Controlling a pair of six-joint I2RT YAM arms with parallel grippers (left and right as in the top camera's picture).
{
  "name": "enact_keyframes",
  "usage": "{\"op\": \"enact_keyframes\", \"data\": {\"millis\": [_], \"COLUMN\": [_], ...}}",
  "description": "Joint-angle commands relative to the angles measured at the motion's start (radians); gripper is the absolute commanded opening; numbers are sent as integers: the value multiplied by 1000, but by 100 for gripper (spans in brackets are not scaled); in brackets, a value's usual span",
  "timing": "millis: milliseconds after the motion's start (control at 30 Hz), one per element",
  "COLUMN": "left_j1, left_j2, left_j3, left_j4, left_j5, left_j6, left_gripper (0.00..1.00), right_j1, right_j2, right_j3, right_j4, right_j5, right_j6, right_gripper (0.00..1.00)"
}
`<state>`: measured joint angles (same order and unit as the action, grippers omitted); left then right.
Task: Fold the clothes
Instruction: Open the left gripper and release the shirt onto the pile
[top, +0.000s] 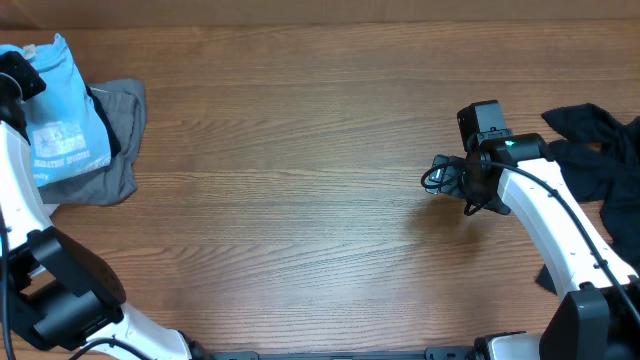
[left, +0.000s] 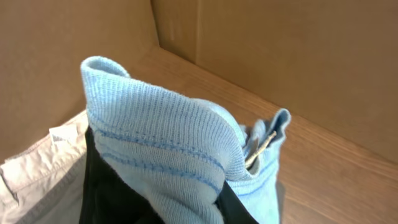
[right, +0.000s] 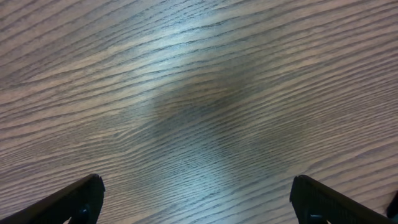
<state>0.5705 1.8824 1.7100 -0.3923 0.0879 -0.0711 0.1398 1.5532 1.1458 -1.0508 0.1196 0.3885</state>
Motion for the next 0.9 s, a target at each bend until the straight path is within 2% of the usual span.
{"op": "enact_keyframes", "data": {"millis": [0, 100, 367, 500, 667, 700, 733, 767, 867], "left_j1": [13, 16, 28, 41, 65, 71, 74, 79, 99], "left_j2": [49, 88, 166, 172, 172, 172, 172, 171, 154], "left_j3": [20, 20, 20, 20, 20, 20, 20, 20, 24], "left_j4": [48, 71, 106, 137, 192, 195, 195, 194, 185], "left_j5": [-25, -46, -63, -74, -77, -77, -78, -78, -89], "left_j6": [16, 15, -12, -11, -12, -12, -15, -15, -68], "left_gripper": [16, 23, 22, 32, 34, 43, 65, 99, 100], "right_j1": [1, 1, 1, 1, 1, 1, 1, 1, 1], "right_j2": [-14, -14, -14, -14, -14, -14, -14, -14, -14], "right_j3": [21, 21, 21, 21, 21, 21, 21, 21, 21], "right_j4": [2, 1, 0, 0, 0, 0, 0, 0, -3], "right_j5": [11, 11, 11, 10, 10, 10, 10, 10, 7], "right_j6": [5, 5, 5, 5, 5, 5, 5, 5, 5], "right_gripper": [100, 100, 100, 100, 100, 100, 100, 100, 100]}}
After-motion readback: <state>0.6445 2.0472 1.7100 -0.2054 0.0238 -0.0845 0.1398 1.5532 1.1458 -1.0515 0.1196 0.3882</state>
